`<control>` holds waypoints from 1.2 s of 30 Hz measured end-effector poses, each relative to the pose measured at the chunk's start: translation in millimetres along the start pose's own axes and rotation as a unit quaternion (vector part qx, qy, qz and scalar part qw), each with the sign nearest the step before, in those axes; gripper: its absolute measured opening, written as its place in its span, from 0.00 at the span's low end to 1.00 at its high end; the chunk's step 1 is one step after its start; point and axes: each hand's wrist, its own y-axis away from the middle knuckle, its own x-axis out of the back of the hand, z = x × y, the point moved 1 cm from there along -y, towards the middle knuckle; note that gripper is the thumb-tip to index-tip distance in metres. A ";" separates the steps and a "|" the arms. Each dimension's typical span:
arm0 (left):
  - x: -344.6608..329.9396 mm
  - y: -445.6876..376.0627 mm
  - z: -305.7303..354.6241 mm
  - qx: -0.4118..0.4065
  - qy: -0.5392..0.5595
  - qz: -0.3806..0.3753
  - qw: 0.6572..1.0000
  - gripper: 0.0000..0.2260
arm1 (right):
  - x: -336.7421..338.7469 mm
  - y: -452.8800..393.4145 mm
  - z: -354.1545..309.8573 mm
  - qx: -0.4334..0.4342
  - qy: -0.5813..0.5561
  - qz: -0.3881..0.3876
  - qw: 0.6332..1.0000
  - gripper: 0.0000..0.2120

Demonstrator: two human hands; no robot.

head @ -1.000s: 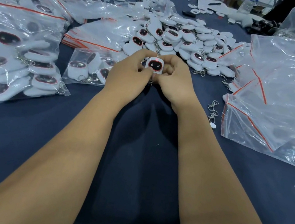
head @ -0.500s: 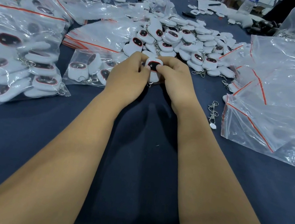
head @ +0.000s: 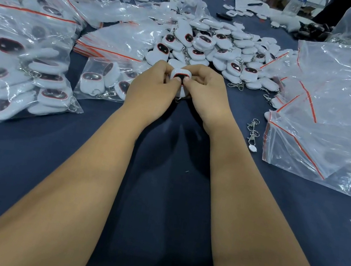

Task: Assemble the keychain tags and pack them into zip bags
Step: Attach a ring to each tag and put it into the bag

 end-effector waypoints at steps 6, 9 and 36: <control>-0.4 -0.4 0.8 -0.032 -0.037 -0.009 0.999 0.09 | -1.3 0.1 0.2 0.006 0.005 -0.005 1.000 0.15; -1.1 -1.1 0.4 -0.043 -0.048 -0.010 0.998 0.09 | -1.7 0.5 -1.1 0.008 0.002 -0.005 1.000 0.16; 8.6 -1.5 -5.7 -0.065 -0.314 0.137 0.937 0.12 | 5.0 -1.7 -2.8 -0.039 -0.125 0.064 0.989 0.08</control>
